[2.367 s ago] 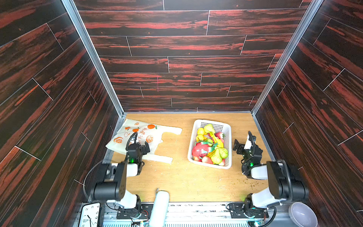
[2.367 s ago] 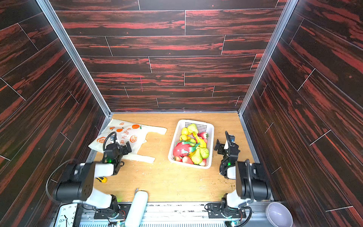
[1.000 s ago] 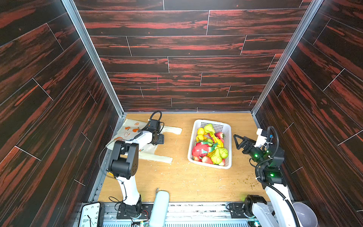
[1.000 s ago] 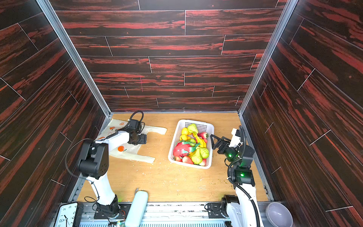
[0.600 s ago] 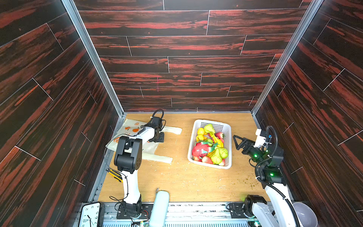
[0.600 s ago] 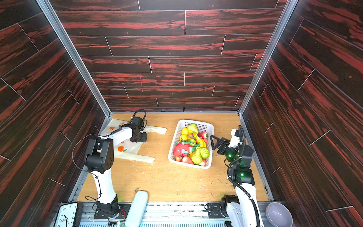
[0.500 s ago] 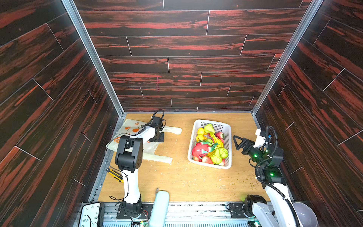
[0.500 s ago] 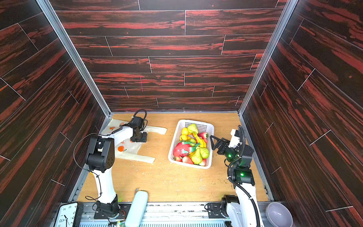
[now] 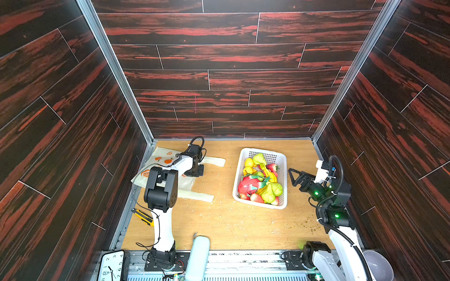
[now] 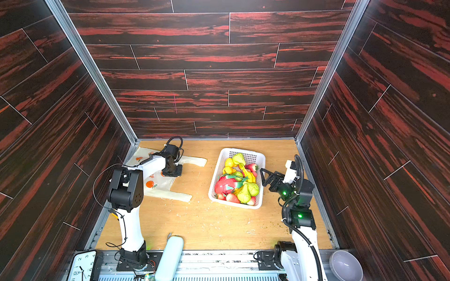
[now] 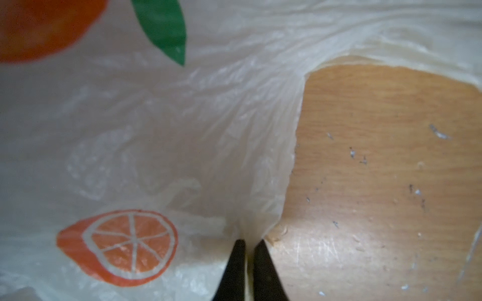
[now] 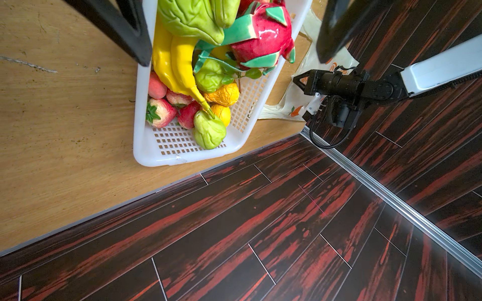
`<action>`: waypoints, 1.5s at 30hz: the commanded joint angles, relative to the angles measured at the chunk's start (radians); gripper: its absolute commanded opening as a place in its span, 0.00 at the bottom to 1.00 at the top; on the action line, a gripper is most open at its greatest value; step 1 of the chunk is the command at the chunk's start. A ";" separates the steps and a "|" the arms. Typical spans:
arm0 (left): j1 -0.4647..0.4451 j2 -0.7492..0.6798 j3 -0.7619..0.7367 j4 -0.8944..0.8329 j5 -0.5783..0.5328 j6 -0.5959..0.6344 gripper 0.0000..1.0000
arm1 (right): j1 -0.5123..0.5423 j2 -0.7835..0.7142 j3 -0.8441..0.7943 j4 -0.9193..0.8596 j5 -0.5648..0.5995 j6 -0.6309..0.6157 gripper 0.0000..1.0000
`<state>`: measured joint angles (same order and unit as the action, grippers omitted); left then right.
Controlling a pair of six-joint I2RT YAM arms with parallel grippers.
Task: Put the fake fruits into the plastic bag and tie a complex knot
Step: 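Lift the bag handle with the left gripper while the right reaches toward the basket, then grasp the other bag handle with the right gripper above the basket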
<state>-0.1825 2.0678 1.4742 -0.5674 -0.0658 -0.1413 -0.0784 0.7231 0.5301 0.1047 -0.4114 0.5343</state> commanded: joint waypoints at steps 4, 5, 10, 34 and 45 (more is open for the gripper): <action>0.004 -0.135 -0.007 -0.053 0.051 0.000 0.00 | 0.003 0.009 0.024 -0.012 -0.014 -0.009 0.98; 0.004 -0.152 -0.005 -0.060 0.065 0.000 0.00 | 0.002 0.013 0.024 -0.012 -0.023 -0.011 0.98; 0.009 -0.246 0.024 -0.114 0.121 -0.061 0.00 | 0.003 0.039 0.025 0.013 -0.110 -0.004 0.98; 0.064 -0.467 -0.147 0.011 0.652 -0.460 0.00 | 0.708 0.817 0.209 0.767 -0.062 0.286 0.82; 0.008 -0.535 -0.244 0.092 0.644 -0.508 0.00 | 0.776 1.040 0.341 0.825 0.125 0.374 0.82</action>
<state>-0.1654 1.5879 1.2484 -0.4931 0.5800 -0.6327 0.6994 1.7180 0.8196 0.8806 -0.3828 0.8497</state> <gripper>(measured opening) 0.047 0.816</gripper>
